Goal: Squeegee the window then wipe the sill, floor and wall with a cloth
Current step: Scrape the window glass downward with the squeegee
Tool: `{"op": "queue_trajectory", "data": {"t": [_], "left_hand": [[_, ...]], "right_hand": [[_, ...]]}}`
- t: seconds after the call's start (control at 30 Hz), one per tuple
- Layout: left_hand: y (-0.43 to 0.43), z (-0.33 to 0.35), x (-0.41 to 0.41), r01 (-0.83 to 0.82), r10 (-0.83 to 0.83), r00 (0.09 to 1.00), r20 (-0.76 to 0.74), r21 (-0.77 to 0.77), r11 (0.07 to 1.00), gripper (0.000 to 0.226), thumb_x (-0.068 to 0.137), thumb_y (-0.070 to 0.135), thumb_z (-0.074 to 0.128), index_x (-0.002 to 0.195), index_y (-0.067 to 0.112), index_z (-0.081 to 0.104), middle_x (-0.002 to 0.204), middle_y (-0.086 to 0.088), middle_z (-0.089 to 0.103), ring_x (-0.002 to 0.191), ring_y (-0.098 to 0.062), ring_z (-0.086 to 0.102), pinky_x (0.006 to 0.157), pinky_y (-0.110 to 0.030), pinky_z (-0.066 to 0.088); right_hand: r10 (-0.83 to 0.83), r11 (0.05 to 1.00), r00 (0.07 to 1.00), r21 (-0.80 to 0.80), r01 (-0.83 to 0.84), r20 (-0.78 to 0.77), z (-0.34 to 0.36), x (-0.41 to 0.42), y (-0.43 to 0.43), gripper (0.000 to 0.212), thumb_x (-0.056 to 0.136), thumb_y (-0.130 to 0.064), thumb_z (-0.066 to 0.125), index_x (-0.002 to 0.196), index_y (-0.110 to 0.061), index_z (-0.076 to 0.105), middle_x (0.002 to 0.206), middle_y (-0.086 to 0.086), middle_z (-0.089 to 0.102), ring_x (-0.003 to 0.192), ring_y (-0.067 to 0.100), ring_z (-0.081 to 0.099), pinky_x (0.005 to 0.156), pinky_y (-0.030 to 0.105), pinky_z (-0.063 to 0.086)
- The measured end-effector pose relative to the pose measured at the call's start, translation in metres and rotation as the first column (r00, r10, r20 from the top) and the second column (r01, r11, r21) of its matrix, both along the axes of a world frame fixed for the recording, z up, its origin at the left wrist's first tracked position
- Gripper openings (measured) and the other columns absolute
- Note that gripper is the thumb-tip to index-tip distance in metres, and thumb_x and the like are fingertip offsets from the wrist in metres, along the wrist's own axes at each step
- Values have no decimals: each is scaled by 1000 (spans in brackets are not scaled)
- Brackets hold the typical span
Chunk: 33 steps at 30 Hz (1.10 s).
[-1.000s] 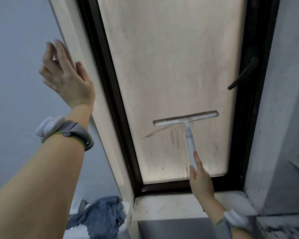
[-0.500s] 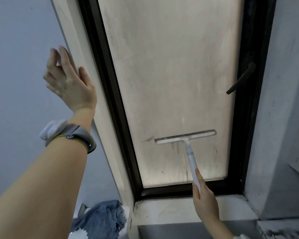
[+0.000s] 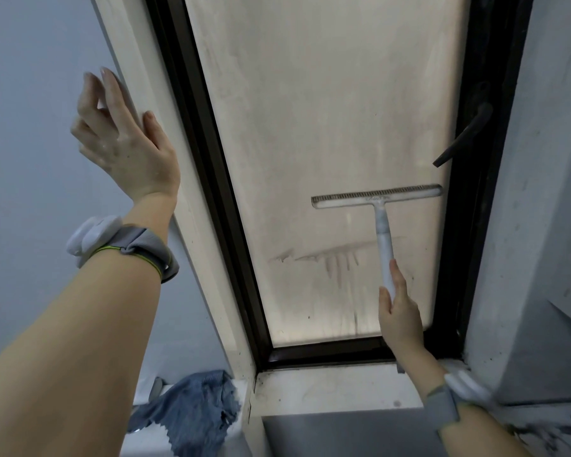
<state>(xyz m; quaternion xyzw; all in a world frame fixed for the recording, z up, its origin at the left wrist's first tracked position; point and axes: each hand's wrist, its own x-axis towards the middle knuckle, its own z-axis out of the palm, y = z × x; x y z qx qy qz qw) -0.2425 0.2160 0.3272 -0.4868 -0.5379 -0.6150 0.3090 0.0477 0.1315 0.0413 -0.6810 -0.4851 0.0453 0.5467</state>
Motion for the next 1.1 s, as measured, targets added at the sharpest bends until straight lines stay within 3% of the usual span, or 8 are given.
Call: {"op": "queue_trajectory", "data": {"t": [0.17,0.4,0.63,0.83,1.1], "left_hand": [[0,-1,1,-17,17,1000,-2,-9,1000,57,92,31,35,146,20,27,148,-3,29,127,-24,35,104,-34,26],[0,0,1,-27,27,1000,3,6,1000,57,91,31,35,146,20,28,148,-2,30,127,-23,35,103,-33,27],[0,1,0,5,-5,1000,1,10,1000,56,92,31,35,146,20,29,147,-3,30,125,-25,36,103,-33,27],[-1,-1,0,45,-45,999,0,9,999,56,92,29,35,146,20,29,149,-3,27,125,-26,35,102,-34,26],[0,0,-2,47,-47,999,0,15,999,55,92,29,36,146,19,30,148,-5,30,126,-27,35,104,-38,28]], "right_hand": [[29,990,1000,-141,-28,-1,-52,-9,-18,58,95,-15,44,145,-27,19,48,2,37,39,17,34,39,26,23],[32,966,999,-256,-39,-31,-81,-19,-34,58,95,-17,44,146,-24,17,53,0,38,42,15,36,39,25,27],[17,939,999,-342,-27,-32,-91,-22,-50,60,96,-20,43,145,-31,11,52,0,38,43,15,37,41,25,26],[74,972,997,-222,-74,-10,-66,-33,-61,65,93,-13,48,140,-35,10,52,-11,33,42,9,32,42,22,24],[127,992,985,-2,-128,116,3,-60,-5,62,94,-16,47,140,-37,13,61,-16,35,48,9,35,44,26,30]]}}
